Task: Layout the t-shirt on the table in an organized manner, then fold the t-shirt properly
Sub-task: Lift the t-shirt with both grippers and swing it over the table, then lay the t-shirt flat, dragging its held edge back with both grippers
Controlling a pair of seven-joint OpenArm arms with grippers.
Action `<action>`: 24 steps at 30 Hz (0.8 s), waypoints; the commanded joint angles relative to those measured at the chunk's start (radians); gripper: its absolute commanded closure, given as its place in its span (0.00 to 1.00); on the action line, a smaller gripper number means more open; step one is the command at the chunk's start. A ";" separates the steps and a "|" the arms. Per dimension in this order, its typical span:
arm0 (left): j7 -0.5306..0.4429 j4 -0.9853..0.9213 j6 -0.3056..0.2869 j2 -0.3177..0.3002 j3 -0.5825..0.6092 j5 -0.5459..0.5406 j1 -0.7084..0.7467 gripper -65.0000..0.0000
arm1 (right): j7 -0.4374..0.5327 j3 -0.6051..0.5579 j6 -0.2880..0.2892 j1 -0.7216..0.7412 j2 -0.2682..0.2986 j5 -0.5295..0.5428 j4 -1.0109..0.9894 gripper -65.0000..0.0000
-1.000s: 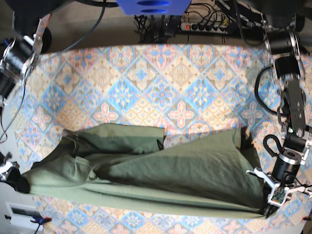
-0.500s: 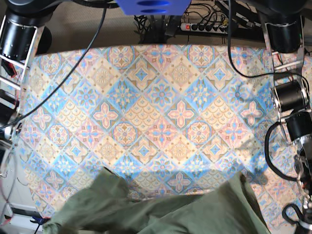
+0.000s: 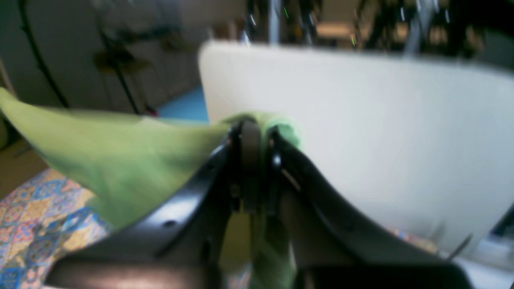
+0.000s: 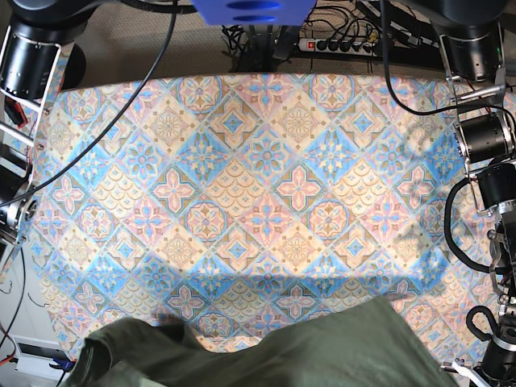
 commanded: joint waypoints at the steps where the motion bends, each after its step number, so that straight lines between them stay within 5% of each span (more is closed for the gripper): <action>1: -0.045 0.024 0.014 -0.006 -0.008 -0.011 -0.036 1.00 | 0.038 0.010 0.001 0.043 0.011 0.024 0.014 0.98; 11: -0.042 0.024 0.014 0.017 -0.001 -0.004 -0.030 1.00 | 0.086 0.012 0.001 0.043 0.011 -0.133 -0.001 0.99; 18: -0.040 0.063 0.014 -0.039 -0.001 -0.014 0.018 1.00 | -0.109 0.161 0.001 -0.077 0.012 -0.133 0.120 0.99; 24: -0.040 0.280 0.014 -0.134 -0.006 -0.014 0.236 1.00 | -0.264 0.265 0.001 -0.286 0.032 -0.116 0.267 0.99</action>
